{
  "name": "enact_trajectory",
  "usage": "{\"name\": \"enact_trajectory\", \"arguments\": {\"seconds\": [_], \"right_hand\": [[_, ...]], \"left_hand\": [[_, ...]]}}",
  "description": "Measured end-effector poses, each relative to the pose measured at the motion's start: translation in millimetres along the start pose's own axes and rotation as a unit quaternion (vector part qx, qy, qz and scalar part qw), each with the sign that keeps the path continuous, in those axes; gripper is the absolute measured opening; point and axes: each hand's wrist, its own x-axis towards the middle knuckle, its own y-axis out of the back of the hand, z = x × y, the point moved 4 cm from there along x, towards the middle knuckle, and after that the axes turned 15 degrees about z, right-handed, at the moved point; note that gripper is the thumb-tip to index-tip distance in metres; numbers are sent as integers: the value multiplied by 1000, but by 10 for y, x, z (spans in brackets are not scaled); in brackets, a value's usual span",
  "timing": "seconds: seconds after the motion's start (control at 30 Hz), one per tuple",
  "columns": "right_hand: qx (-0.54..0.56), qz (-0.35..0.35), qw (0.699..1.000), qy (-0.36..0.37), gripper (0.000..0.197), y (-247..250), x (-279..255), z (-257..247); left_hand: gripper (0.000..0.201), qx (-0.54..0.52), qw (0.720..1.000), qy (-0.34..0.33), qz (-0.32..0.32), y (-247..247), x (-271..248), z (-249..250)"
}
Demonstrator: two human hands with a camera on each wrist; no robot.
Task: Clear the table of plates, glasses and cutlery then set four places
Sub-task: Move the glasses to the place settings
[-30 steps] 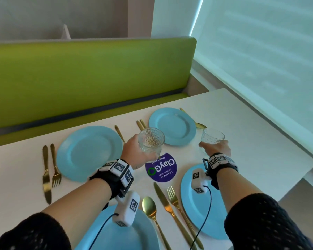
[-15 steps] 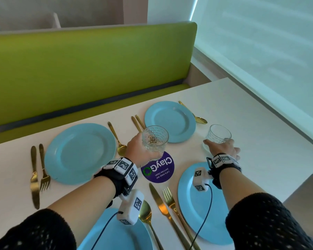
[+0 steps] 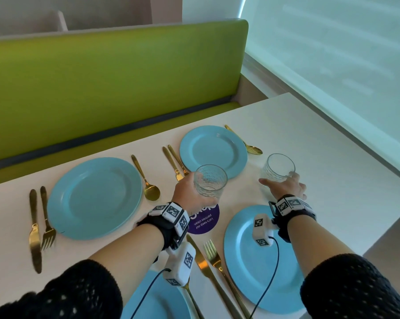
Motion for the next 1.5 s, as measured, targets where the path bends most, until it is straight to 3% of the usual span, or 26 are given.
{"name": "enact_trajectory", "arguments": {"seconds": [0.53,0.87,1.03,1.2,1.43,1.5], "right_hand": [[-8,-2,996,94,105,125,64,190],[-39,21,988,148,95,500,-365,133],[-27,34,984,171,67,622,-984,-46],[-17,20,978,208,50,637,-1955,-131],[-47,-88,953,288,33,292,-3805,-211],[-39,-139,940,309,31,134,-4374,-279]], "left_hand": [[81,41,998,-29,-47,-393,-81,6],[109,75,994,0,-79,-121,-236,-29],[99,30,998,35,-36,434,-497,-249],[59,-20,999,48,-16,1128,-991,-677],[10,-37,993,107,19,2229,-1788,-1766],[13,-10,991,135,6,2534,-1979,-2081]]}}
